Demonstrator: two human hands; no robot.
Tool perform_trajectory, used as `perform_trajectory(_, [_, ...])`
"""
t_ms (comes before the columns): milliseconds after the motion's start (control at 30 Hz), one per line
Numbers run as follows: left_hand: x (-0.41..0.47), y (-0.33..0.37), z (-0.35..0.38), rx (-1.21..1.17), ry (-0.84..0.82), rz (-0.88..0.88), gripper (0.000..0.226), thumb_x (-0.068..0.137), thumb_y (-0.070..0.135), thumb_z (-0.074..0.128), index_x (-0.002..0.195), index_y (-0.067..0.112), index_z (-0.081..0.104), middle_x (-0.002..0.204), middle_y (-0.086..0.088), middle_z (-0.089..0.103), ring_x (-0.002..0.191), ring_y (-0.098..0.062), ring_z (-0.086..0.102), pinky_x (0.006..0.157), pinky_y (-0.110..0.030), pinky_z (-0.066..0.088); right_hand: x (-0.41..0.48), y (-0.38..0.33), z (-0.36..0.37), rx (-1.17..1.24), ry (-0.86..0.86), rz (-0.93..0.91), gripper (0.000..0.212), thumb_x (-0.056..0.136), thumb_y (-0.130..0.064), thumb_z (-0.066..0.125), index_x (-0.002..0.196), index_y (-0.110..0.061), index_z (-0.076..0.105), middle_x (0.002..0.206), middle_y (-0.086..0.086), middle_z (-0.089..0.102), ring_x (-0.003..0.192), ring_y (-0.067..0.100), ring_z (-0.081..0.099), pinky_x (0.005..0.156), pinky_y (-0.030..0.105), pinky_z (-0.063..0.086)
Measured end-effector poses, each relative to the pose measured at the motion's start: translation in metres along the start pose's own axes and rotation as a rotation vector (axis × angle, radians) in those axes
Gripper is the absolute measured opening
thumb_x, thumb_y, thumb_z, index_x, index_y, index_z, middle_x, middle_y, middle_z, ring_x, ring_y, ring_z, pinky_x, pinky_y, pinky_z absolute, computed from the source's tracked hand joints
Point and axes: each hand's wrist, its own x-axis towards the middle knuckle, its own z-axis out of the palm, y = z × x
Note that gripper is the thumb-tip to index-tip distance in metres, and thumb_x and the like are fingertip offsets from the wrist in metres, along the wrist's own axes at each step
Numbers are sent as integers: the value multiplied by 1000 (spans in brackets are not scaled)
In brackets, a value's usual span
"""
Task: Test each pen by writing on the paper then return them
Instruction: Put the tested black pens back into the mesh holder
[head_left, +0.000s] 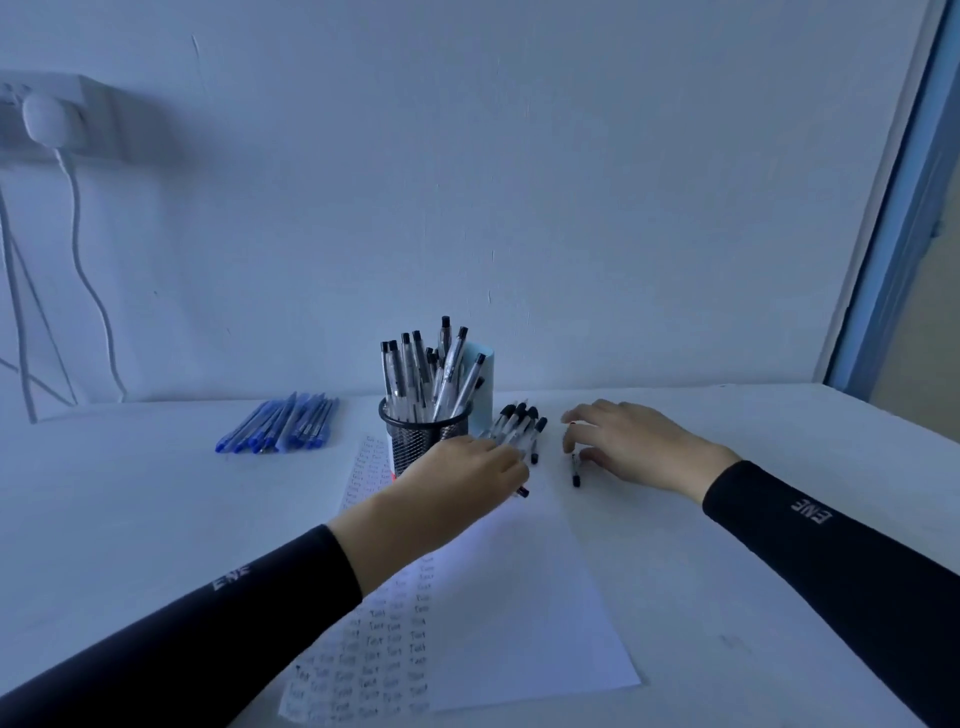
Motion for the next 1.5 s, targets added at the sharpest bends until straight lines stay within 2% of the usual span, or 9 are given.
perform_trajectory(200, [-13,-14,-5,-154,22,-76,36,74,-8,72,103,12,64,92,-1,59,71,-17,54,48,-31,49,43,-22,-17,64,-117,-91,98,83,11,46,153,-44,5,163,-16,10,144,14,27,93,26,42])
perform_trajectory(467, [-35,-11,-10,-409,86,-11,27,103,18,45,119,4,61,115,-6,60,103,-20,58,87,-24,49,80,-35,-17,-8,-308,-109,76,86,-1,57,149,-32,25,144,-4,32,126,21,40,82,31,40])
perform_trajectory(633, [-42,-10,-3,-484,111,-61,25,102,15,47,120,6,61,117,-5,57,107,-18,58,92,-27,48,73,-25,-17,178,-348,-23,52,88,-11,56,134,-31,42,136,-7,42,118,19,48,83,34,47])
perform_trajectory(767, [-39,-7,-1,-511,148,-73,24,101,14,51,120,5,61,117,-5,58,109,-17,58,94,-27,47,59,-14,-11,253,-196,-17,39,92,-25,57,130,-32,52,122,-8,56,111,16,51,92,31,42])
perform_trajectory(900, [-33,-2,2,-549,196,-108,24,99,15,54,120,6,61,116,-4,58,111,-12,56,98,-19,41,44,-12,-1,313,-109,55,13,93,-30,56,104,-23,55,94,-6,54,95,23,52,72,28,37])
perform_trajectory(1033, [-20,11,3,-637,272,-220,25,98,22,52,118,9,61,112,1,59,107,-4,54,94,-16,41,31,-14,10,258,54,82,27,93,-27,57,117,-16,56,114,0,59,100,24,54,74,27,31])
perform_trajectory(1167, [-2,19,-13,-713,430,-300,30,97,20,53,124,8,56,112,0,64,104,-6,62,91,-27,53,23,-14,13,303,191,118,21,92,-22,59,110,-12,57,96,5,65,84,27,59,68,29,29])
perform_trajectory(1300, [9,-7,-61,-931,693,-501,48,96,2,53,133,29,37,104,1,67,106,-10,65,88,-28,55,18,-7,-4,575,359,286,16,93,-23,63,97,-11,54,67,0,56,56,18,50,54,31,32])
perform_trajectory(1500, [-10,-59,-67,-778,873,-686,46,96,15,56,131,40,41,111,5,60,89,-15,65,79,-34,57,36,-27,-73,1388,628,509,20,98,-25,56,92,-7,61,79,0,67,68,10,65,68,28,53])
